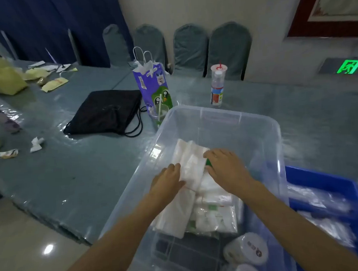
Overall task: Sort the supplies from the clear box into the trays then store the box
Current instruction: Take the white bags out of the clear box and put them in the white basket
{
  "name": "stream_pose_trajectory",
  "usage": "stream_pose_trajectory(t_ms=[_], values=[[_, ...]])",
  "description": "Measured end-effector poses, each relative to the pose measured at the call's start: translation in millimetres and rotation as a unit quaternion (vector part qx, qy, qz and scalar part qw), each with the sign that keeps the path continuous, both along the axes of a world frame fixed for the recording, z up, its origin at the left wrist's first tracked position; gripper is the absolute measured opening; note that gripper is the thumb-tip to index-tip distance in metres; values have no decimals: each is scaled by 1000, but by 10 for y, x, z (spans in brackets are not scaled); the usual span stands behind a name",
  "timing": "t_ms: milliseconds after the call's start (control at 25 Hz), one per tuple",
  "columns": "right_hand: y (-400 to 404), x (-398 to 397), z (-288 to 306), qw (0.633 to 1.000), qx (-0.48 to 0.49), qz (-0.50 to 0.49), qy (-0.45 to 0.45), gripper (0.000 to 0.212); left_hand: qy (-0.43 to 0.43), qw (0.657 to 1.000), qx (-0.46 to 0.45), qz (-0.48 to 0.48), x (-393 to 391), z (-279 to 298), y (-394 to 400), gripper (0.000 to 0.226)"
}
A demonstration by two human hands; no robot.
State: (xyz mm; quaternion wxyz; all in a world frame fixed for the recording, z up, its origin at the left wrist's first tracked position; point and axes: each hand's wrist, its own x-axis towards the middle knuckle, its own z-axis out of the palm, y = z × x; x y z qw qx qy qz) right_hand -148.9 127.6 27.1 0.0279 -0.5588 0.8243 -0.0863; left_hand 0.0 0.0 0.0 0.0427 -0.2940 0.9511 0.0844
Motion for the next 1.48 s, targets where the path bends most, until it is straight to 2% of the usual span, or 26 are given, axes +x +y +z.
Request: stream_pose_trajectory(t_ms=[200, 480, 600, 720, 1000, 1160, 1360, 1480], values=[[-43, -120, -5, 1000, -7, -9, -23, 32, 24, 995, 81, 48, -13, -157, -14, 57], [-19, -135, 0, 999, 3, -19, -26, 29, 81, 970, 190, 128, -67, -235, 1, 63], [-2, -146, -20, 999, 3, -26, -31, 27, 79, 966, 212, 123, -120, -246, 47, 59], [4, -160, -35, 999, 1, -32, -40, 26, 54, 969, 225, 84, -100, -262, 125, 68], [28, -164, -12, 998, -22, -34, -53, 25, 98, 982, 162, 26, -87, -41, 139, 51], [12, -168, 30, 995, -54, -49, -67, 24, 135, 983, 120, 27, -63, 283, 58, 44], [-44, -105, 143, 991, -84, -43, -90, 27, 214, 975, 54, 34, 57, 737, -169, 48], [-223, 23, 154, 986, -82, -35, -141, 28, 234, 970, 36, 46, 135, 906, -398, 50]])
